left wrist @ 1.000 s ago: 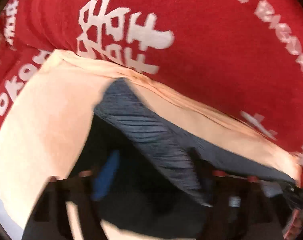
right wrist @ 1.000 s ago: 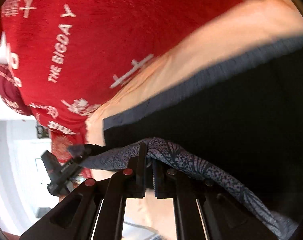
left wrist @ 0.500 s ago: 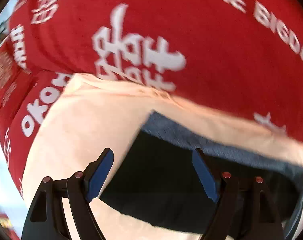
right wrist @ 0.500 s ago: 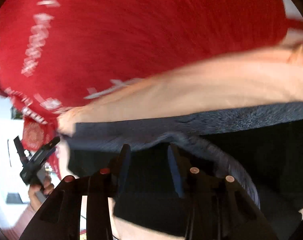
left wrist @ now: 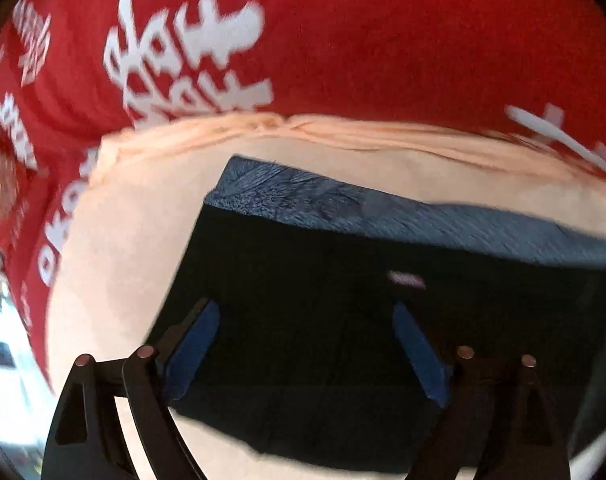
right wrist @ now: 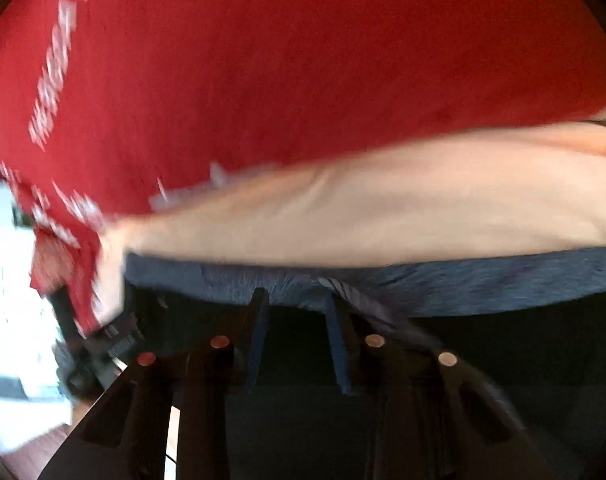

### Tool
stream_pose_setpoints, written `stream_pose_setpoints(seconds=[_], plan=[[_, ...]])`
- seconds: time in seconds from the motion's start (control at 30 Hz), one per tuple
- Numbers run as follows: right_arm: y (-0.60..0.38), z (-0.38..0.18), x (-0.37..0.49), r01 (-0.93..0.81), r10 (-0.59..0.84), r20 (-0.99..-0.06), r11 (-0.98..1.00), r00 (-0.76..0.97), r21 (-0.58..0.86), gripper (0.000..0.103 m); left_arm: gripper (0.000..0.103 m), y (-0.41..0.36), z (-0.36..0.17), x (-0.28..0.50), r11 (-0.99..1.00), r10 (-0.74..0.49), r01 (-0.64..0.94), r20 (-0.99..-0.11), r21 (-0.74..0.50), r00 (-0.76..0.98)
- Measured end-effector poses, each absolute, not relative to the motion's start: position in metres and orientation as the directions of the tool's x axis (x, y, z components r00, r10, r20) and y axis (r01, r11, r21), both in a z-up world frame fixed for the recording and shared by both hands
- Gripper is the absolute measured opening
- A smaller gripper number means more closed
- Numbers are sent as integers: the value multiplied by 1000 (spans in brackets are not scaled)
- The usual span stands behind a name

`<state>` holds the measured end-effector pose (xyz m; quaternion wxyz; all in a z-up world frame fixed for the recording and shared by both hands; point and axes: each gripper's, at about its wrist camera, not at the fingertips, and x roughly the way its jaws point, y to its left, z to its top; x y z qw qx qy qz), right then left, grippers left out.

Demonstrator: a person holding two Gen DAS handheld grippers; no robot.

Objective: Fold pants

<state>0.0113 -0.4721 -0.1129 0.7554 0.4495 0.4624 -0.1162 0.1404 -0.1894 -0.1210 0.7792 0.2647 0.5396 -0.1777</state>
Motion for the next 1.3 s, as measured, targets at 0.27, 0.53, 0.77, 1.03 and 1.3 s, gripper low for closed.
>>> stream_pose_setpoints(seconds=[0.27, 0.53, 0.77, 1.03, 1.3], plan=[[-463, -72, -91, 622, 228, -785, 501, 576, 602, 43, 90, -224, -100, 44, 687, -72, 717, -970, 120, 231], [-434, -73, -214, 741, 163, -830, 383, 533, 551, 43, 90, -283, -103, -38, 533, -187, 846, -977, -12, 104], [-388, -90, -327, 839, 75, -851, 144, 520, 525, 46, 90, -311, -98, -89, 394, -282, 894, -954, -212, -101], [-334, -124, -403, 845, 6, -847, -67, 532, 531, 46, 90, -345, -106, -163, 255, -254, 905, -927, -340, -277], [-324, -148, -404, 742, -13, -749, -130, 662, 658, 46, 87, -349, -126, -181, 258, -209, 897, -927, -358, -310]])
